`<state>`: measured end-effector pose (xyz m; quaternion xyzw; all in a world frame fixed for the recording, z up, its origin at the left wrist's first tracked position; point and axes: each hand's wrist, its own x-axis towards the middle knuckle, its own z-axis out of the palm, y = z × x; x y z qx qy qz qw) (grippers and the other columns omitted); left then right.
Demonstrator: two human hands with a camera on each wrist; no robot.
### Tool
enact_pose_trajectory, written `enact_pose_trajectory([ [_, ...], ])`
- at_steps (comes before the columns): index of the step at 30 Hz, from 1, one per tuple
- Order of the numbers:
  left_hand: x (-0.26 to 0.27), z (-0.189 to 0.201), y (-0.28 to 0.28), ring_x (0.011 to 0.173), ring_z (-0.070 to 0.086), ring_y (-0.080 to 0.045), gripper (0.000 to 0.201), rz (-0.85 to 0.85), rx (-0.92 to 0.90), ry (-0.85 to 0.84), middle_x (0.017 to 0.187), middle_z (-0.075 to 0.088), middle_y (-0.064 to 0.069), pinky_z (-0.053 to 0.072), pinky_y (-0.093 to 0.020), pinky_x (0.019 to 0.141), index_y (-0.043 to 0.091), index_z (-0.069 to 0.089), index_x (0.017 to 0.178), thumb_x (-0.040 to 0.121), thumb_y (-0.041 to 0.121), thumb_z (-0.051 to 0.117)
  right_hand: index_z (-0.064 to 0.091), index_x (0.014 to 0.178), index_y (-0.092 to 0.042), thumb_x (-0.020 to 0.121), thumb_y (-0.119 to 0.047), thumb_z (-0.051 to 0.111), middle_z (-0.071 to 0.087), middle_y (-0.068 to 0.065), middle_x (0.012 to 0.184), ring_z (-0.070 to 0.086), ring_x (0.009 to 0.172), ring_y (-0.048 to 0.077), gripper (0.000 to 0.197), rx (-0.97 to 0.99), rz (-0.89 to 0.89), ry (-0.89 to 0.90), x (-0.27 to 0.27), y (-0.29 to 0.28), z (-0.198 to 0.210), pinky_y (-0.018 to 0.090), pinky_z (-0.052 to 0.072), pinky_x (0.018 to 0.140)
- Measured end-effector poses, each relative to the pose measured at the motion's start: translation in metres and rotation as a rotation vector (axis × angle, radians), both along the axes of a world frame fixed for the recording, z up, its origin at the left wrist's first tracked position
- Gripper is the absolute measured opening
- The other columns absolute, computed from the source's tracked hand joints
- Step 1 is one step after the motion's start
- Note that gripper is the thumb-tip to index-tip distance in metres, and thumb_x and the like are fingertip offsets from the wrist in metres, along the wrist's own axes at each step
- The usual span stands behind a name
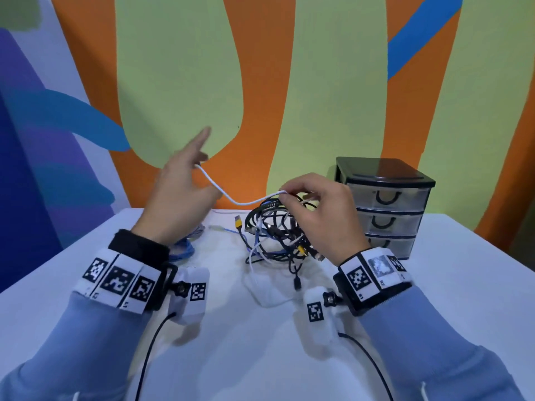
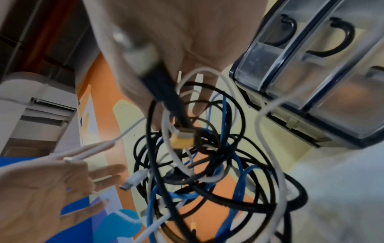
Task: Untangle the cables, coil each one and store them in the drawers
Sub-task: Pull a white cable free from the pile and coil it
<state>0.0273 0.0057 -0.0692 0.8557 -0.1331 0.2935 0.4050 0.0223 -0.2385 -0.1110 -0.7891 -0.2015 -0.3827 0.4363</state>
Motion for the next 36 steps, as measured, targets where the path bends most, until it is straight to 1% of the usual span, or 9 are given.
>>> enact_pose_trajectory([
  [4,-0.004,-0.006,-0.003,0.120,0.062,-0.016,0.071,-0.129,0.287,0.258,0.143,0.059,0.003,0.048,-0.027,0.094,0.046,0.055,0.148,0.089,0.014,0.075,0.077,0.092,-0.022,0.094,-0.016,0.077,0.076,-0.012,0.085,0.072,0.086,0.010,0.006,0.023,0.108,0.072,-0.001,0.004,-0.001,0.038,0.059,0.082],
  [8,-0.013,-0.001,-0.003,0.108,0.075,-0.016,0.049,-0.528,-0.079,0.527,0.131,0.072,0.007,0.059,-0.030,0.084,0.045,0.067,0.138,0.097,0.018,0.068,0.075,0.093,-0.022,0.096,-0.013,0.074,0.077,-0.009,0.085,0.073,0.087,0.012,0.010,0.066,0.160,0.092,-0.001,0.003,-0.001,0.031,0.056,0.078],
  [11,-0.011,-0.002,-0.003,0.077,0.074,-0.026,0.037,-0.525,-0.290,0.590,0.130,0.075,0.007,0.045,-0.022,0.049,0.031,0.075,0.130,0.103,0.049,0.059,0.075,0.094,-0.022,0.095,-0.012,0.075,0.077,-0.008,0.086,0.073,0.086,0.012,0.010,0.101,0.168,0.071,-0.001,0.002,-0.001,0.028,0.053,0.076],
  [14,-0.005,-0.014,-0.006,0.058,0.064,-0.023,0.028,-0.401,-0.117,0.618,0.130,0.072,0.005,0.032,-0.020,0.040,0.027,0.077,0.125,0.109,0.026,0.053,0.076,0.095,-0.020,0.095,-0.013,0.076,0.076,-0.009,0.089,0.073,0.089,0.014,0.008,0.124,0.188,0.055,-0.003,0.004,-0.001,0.035,0.057,0.081],
  [17,-0.006,-0.021,-0.013,0.058,0.061,-0.021,0.034,-0.532,0.082,0.724,0.116,0.076,0.001,0.026,-0.020,0.042,0.026,0.077,0.120,0.109,0.014,0.047,0.074,0.098,-0.017,0.096,-0.010,0.074,0.077,-0.011,0.089,0.073,0.090,0.013,0.007,0.172,0.213,0.050,-0.003,0.004,-0.002,0.037,0.057,0.082],
  [24,-0.005,-0.027,-0.019,0.060,0.051,-0.011,0.021,-0.564,0.185,0.574,0.072,0.059,0.006,0.033,-0.024,0.050,0.017,0.066,0.089,0.104,0.005,0.057,0.073,0.101,-0.017,0.098,-0.006,0.069,0.078,-0.002,0.083,0.075,0.085,0.020,0.013,0.258,0.247,0.081,-0.005,0.005,-0.001,0.046,0.057,0.075],
  [28,0.005,-0.025,-0.018,0.068,0.059,-0.014,0.015,-0.320,0.027,0.342,0.078,0.068,0.000,0.048,-0.033,0.059,0.014,0.063,0.096,0.109,0.021,0.058,0.082,0.107,-0.022,0.099,-0.013,0.070,0.078,-0.003,0.079,0.073,0.079,0.018,0.017,0.255,0.167,0.052,0.000,-0.001,-0.003,0.029,0.058,0.079],
  [31,0.010,-0.024,-0.017,0.063,0.059,-0.018,0.014,-0.128,-0.011,0.194,0.076,0.074,-0.001,0.045,-0.035,0.061,0.018,0.061,0.098,0.109,0.023,0.056,0.083,0.110,-0.023,0.099,-0.012,0.071,0.078,-0.007,0.080,0.074,0.080,0.013,0.020,0.241,0.158,0.066,0.001,-0.001,-0.003,0.030,0.059,0.085],
  [36,0.006,-0.024,-0.027,0.085,0.057,-0.036,0.011,0.085,0.112,0.093,0.080,0.062,-0.007,0.050,-0.047,0.076,0.023,0.057,0.103,0.110,0.029,0.052,0.083,0.109,-0.023,0.097,-0.013,0.074,0.078,-0.013,0.081,0.072,0.077,0.010,0.019,0.133,0.227,0.073,-0.007,0.004,0.002,0.028,0.059,0.079],
])
